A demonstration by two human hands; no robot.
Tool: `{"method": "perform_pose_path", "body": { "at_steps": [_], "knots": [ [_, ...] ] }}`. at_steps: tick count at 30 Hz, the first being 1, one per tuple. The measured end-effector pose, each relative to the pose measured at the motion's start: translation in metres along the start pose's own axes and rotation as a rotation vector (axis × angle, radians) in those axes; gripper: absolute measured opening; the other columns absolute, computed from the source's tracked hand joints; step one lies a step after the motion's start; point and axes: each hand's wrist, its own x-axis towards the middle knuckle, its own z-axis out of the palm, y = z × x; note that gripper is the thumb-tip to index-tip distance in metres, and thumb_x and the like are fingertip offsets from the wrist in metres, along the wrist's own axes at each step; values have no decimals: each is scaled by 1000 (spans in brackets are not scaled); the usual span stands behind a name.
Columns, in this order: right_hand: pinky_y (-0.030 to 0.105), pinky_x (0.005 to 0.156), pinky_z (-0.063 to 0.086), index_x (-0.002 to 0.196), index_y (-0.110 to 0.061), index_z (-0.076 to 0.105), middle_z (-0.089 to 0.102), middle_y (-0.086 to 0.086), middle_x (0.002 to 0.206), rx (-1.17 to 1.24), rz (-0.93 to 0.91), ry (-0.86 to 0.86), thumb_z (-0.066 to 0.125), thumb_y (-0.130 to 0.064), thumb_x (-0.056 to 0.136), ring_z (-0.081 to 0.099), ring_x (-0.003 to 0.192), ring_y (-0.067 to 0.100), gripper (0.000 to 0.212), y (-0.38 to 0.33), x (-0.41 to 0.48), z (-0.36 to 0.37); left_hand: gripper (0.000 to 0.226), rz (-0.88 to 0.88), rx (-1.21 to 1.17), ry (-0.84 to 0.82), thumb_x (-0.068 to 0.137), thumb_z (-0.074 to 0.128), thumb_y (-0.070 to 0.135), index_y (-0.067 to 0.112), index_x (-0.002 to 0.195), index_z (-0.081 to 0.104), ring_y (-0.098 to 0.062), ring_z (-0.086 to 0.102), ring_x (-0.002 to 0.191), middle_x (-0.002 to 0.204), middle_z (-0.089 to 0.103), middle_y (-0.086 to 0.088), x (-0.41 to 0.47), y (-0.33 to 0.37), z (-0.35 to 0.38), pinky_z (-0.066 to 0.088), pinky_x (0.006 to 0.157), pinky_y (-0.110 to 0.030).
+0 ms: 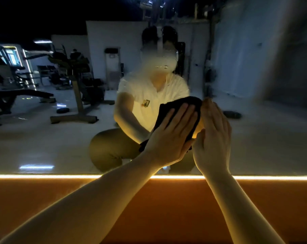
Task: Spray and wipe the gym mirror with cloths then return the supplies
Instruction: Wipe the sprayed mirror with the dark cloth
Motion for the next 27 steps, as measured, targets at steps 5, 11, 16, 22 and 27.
{"method": "perform_pose_path", "body": {
  "at_steps": [5,11,16,22,27],
  "knots": [
    [54,122,30,153,-7,46,41,11,162,39,18,-21,33,-15,97,31,154,26,58,-4,-2,1,68,101,83,-21,112,26,43,4,164,6,-31,-5,160,171,-1,-17,-18,-41,-11,-4,130,-47],
    [56,122,29,159,-15,31,32,10,166,31,-117,-58,40,-12,96,28,155,29,63,-15,-4,12,69,-60,128,-5,110,25,50,10,164,10,-31,-2,161,171,5,-15,-83,-155,-45,4,130,-50],
    [56,124,25,158,-13,33,29,12,168,-4,-139,-20,42,-16,98,25,156,30,61,-22,17,17,73,-375,111,57,108,32,45,-4,160,21,-40,6,159,167,18,-31,-109,-194,-68,14,128,-58],
    [61,120,30,156,-12,34,35,12,165,-51,-161,4,37,-18,99,28,155,30,58,-11,40,8,73,-449,30,170,107,34,42,-3,161,15,-37,0,160,169,8,-27,-50,-144,-47,2,130,-53],
    [59,118,34,150,-7,49,41,10,162,-58,-218,-48,38,-13,97,35,151,29,54,-2,42,-3,74,-261,30,121,108,33,45,5,162,3,-31,-9,158,170,-1,-18,25,-89,-40,-12,129,-46]
  ]
}}
